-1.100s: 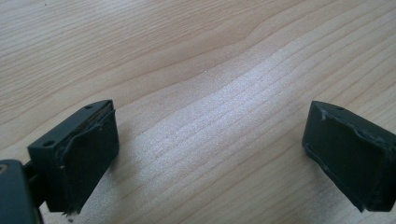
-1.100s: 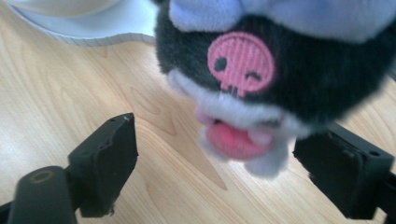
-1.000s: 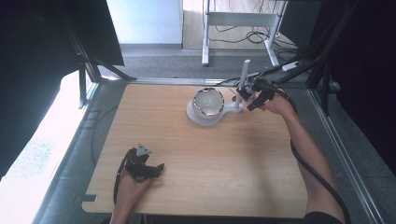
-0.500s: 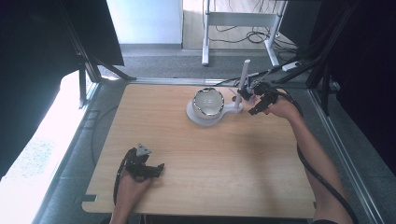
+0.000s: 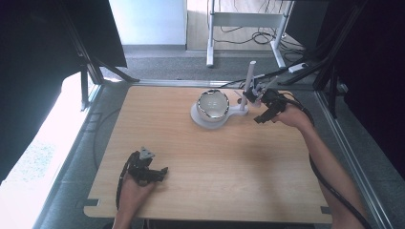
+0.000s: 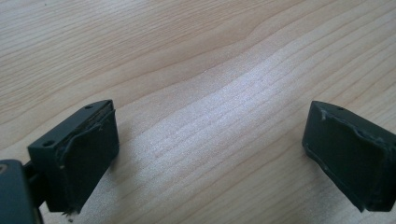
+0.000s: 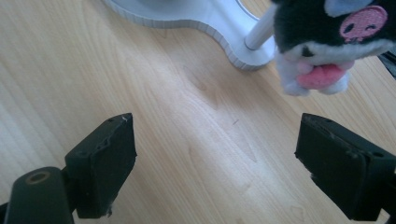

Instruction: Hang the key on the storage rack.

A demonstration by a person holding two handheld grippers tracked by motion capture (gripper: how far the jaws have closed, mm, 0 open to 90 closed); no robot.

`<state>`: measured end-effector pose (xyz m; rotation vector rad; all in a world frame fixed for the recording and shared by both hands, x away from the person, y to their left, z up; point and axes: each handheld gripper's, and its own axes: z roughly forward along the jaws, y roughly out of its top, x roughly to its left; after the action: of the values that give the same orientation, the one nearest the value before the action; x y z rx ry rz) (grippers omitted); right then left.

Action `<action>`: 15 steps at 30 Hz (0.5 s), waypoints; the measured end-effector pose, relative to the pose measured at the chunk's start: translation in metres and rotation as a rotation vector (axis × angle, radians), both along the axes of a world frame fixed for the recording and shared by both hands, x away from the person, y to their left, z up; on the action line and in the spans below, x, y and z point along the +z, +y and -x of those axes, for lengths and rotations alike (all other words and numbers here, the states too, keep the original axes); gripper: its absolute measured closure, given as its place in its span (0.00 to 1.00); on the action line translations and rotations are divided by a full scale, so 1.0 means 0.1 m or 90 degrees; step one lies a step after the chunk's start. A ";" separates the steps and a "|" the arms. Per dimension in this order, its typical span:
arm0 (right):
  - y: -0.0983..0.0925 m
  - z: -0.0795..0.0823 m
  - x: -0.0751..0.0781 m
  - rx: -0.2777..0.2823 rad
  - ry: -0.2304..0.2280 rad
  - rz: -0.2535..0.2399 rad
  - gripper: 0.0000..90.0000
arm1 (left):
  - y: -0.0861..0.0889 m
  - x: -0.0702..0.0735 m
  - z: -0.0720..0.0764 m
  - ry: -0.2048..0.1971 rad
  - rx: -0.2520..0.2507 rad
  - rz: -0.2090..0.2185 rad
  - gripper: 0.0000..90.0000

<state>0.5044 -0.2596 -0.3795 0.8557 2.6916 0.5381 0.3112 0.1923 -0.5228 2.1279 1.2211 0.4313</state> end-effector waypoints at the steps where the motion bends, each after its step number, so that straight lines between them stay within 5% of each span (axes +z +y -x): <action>1: 0.00 0.02 0.01 0.003 -0.001 -0.001 0.14 | 0.00 0.00 0.00 0.000 0.000 0.000 0.04; 15: -0.10 0.29 -0.01 0.011 -0.011 -0.025 0.14 | 0.00 0.00 0.00 0.000 0.000 0.000 0.04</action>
<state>0.4755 -0.2695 -0.3803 0.8357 2.6826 0.6021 0.3112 0.1923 -0.5228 2.1284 1.2215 0.4318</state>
